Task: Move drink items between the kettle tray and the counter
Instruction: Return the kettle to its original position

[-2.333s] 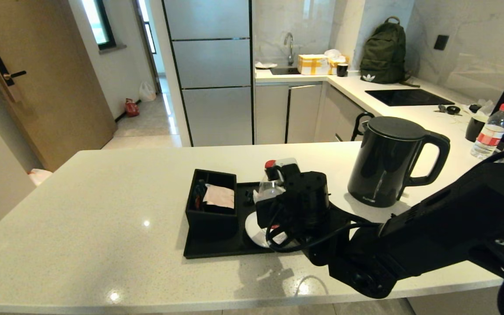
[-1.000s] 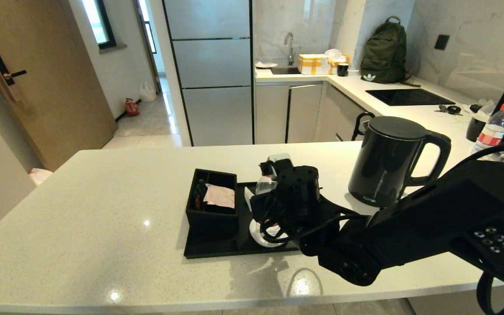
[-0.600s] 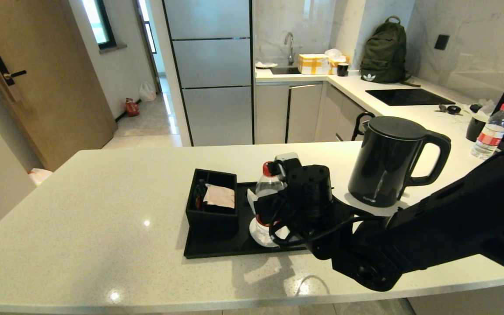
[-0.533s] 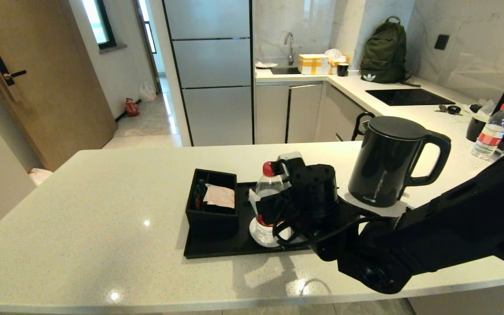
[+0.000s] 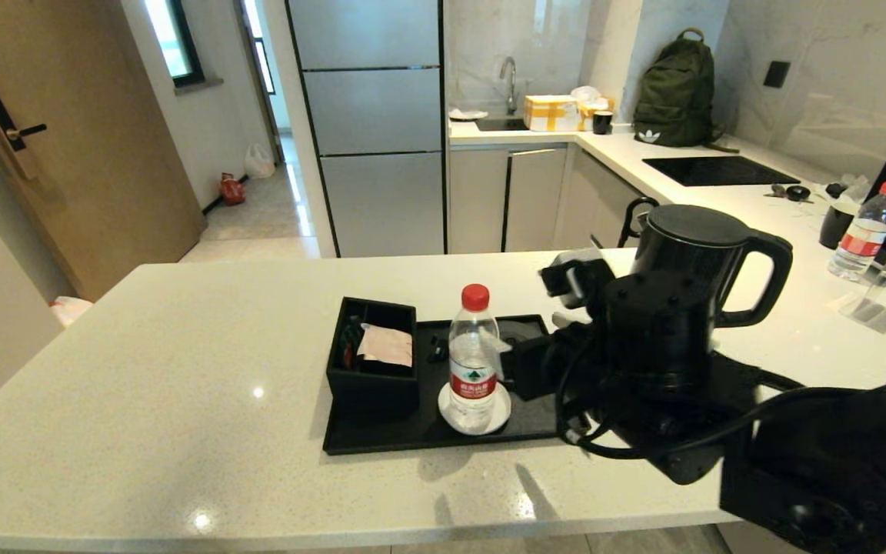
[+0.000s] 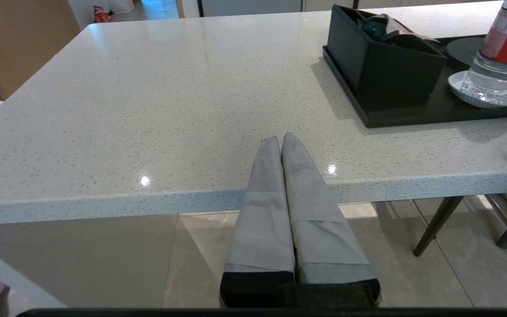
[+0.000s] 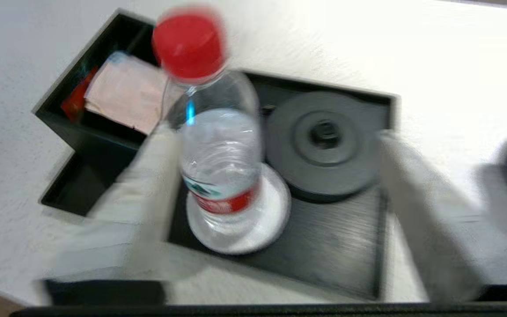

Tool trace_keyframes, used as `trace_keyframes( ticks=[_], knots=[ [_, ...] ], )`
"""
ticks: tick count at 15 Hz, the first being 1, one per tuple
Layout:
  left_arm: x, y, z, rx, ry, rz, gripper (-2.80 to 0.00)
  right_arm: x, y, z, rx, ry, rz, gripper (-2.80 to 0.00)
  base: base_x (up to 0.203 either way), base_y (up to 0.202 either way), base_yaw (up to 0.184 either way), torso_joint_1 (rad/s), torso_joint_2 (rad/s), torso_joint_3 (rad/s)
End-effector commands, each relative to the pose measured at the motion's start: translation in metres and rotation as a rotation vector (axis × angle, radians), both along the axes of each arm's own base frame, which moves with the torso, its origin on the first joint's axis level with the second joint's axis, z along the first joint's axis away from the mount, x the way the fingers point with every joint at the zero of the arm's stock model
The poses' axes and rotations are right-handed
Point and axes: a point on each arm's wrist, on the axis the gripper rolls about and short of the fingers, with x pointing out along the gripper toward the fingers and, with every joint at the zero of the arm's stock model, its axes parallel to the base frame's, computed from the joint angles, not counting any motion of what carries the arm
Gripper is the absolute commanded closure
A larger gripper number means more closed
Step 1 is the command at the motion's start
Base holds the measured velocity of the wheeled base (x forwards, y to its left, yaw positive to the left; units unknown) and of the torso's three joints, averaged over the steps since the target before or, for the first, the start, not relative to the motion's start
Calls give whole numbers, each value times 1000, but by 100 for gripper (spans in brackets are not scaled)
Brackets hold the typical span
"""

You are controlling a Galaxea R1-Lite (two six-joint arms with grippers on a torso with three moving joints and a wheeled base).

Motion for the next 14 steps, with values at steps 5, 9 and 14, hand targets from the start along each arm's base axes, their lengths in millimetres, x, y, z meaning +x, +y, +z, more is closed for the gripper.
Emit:
trace_keyframes(
  ticks=[5, 9, 14],
  knots=[
    [0, 0, 0, 0, 1, 0, 0, -119, -155, 107, 107, -137, -236, 0, 0, 0, 0, 0, 0, 0],
    [0, 0, 0, 0, 1, 0, 0, -181, -221, 90, -44, -19, -621, 0, 0, 0, 0, 0, 0, 0],
    [0, 0, 0, 0, 1, 0, 0, -155, -226, 64, -125, 132, -834, 0, 0, 0, 0, 0, 0, 0]
  ],
)
